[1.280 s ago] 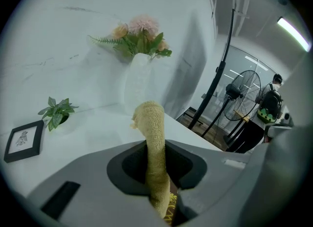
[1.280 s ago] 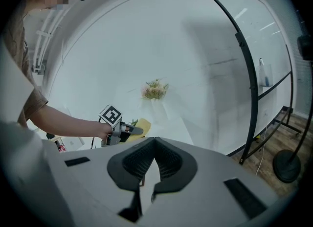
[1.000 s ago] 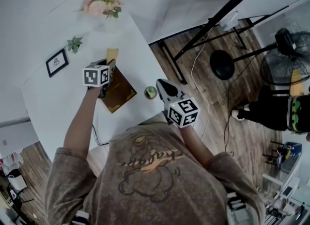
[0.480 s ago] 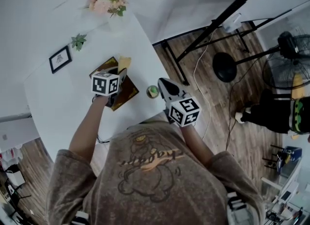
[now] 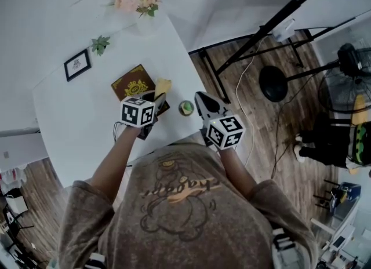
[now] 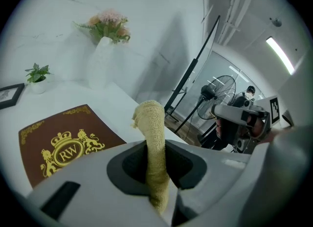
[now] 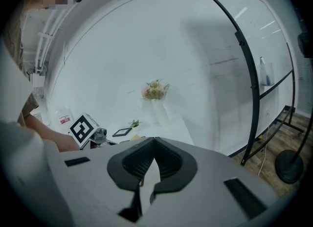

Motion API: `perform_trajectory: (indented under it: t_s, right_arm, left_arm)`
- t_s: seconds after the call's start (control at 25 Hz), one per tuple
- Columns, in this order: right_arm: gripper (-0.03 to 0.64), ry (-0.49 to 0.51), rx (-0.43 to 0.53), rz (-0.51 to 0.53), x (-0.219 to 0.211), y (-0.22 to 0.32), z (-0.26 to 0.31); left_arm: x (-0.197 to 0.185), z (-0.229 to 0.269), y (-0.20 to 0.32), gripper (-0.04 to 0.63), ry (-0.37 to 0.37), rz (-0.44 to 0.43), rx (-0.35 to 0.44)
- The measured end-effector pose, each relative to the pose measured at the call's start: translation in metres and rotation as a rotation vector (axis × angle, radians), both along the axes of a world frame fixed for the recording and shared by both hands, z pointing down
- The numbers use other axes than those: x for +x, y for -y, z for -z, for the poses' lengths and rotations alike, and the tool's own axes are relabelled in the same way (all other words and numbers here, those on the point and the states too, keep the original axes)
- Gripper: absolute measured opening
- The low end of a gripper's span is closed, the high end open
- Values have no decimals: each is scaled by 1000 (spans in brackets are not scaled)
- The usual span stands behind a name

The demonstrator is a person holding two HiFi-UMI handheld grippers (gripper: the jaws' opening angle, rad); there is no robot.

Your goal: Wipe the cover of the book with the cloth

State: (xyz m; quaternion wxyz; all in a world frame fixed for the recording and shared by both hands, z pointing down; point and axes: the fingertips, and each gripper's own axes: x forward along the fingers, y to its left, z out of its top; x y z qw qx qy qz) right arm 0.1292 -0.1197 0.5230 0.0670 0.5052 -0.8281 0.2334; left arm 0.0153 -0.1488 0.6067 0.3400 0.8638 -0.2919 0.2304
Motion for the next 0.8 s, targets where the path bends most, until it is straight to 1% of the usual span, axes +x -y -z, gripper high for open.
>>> perform_trajectory:
  t_s: [0.2, 0.4, 0.56, 0.64, 0.8]
  right_arm:
    - [5, 2, 4, 16, 0, 5, 1]
    - [5, 5, 10, 59, -11, 14, 1]
    - [5, 9, 7, 101, -27, 22, 2]
    - [5, 11, 8, 124, -37, 26, 2]
    - [5, 14, 13, 170, -57, 33, 3]
  left_arm:
    - [8, 3, -23, 61, -56, 27, -30]
    - [9, 7, -42, 61, -102, 32, -84]
    - [-4, 24, -45, 61, -131, 52, -71]
    - [-18, 33, -42, 61, -147, 88, -55]
    - [-57, 46, -28, 61, -161, 203, -16]
